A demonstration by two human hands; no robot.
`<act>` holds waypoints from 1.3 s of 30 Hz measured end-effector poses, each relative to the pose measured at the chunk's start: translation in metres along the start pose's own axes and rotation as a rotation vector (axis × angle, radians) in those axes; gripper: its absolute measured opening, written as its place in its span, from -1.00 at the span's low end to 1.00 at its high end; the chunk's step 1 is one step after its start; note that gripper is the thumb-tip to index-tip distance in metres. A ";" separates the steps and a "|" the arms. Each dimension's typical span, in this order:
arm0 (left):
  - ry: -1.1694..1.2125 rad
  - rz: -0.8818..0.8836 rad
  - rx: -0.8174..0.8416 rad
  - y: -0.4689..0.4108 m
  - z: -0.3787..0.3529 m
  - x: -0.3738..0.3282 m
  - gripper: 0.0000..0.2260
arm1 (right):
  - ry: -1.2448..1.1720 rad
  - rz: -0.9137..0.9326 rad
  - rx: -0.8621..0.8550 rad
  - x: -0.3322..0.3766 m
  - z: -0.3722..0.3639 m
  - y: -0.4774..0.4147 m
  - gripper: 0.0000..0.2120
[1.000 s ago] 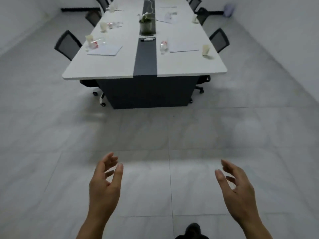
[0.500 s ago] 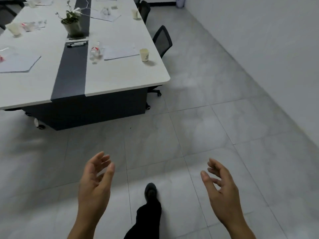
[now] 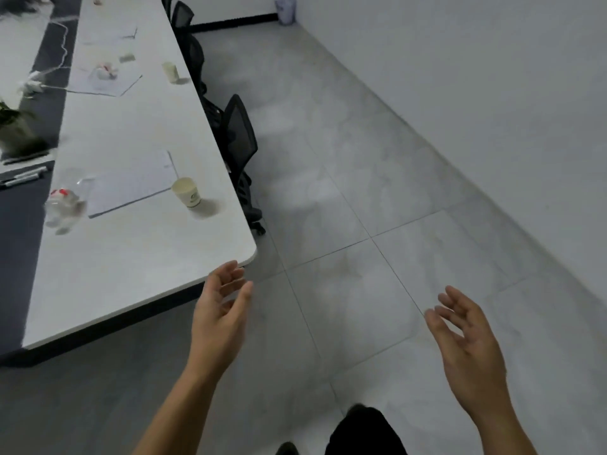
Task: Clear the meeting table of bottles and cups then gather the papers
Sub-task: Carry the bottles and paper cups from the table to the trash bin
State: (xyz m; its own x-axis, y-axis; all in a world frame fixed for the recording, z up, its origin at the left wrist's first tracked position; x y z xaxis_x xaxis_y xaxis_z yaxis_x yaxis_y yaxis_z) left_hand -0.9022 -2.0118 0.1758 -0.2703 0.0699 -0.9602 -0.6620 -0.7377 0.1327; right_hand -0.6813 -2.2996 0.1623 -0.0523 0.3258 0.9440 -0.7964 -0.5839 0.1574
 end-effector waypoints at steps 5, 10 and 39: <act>-0.083 -0.036 -0.035 -0.143 -0.063 -0.030 -0.69 | -0.010 -0.004 0.044 -0.015 0.016 -0.162 -0.57; -0.041 0.039 -0.129 -0.250 -0.114 -0.051 -0.65 | 0.047 0.024 0.234 0.007 0.025 -0.335 -0.53; 0.016 0.041 -0.439 -0.985 0.003 -0.134 -0.63 | 0.074 0.173 0.456 0.224 -0.177 -1.136 -0.56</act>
State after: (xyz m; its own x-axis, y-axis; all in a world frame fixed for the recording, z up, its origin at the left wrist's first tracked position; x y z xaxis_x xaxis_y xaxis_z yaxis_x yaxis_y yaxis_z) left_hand -0.2154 -1.2927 0.1748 -0.2773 0.0265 -0.9604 -0.2900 -0.9553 0.0574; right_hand 0.1050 -1.4321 0.1440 -0.2168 0.2376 0.9469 -0.4286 -0.8946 0.1264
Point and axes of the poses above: each hand's wrist, its own y-axis away from the middle knuckle, its own z-axis out of the back of the hand, x = y × z, the point moved 6 cm from there along -y, towards the middle knuckle, and after that the axes turned 15 degrees about x, right-handed, at the moved point
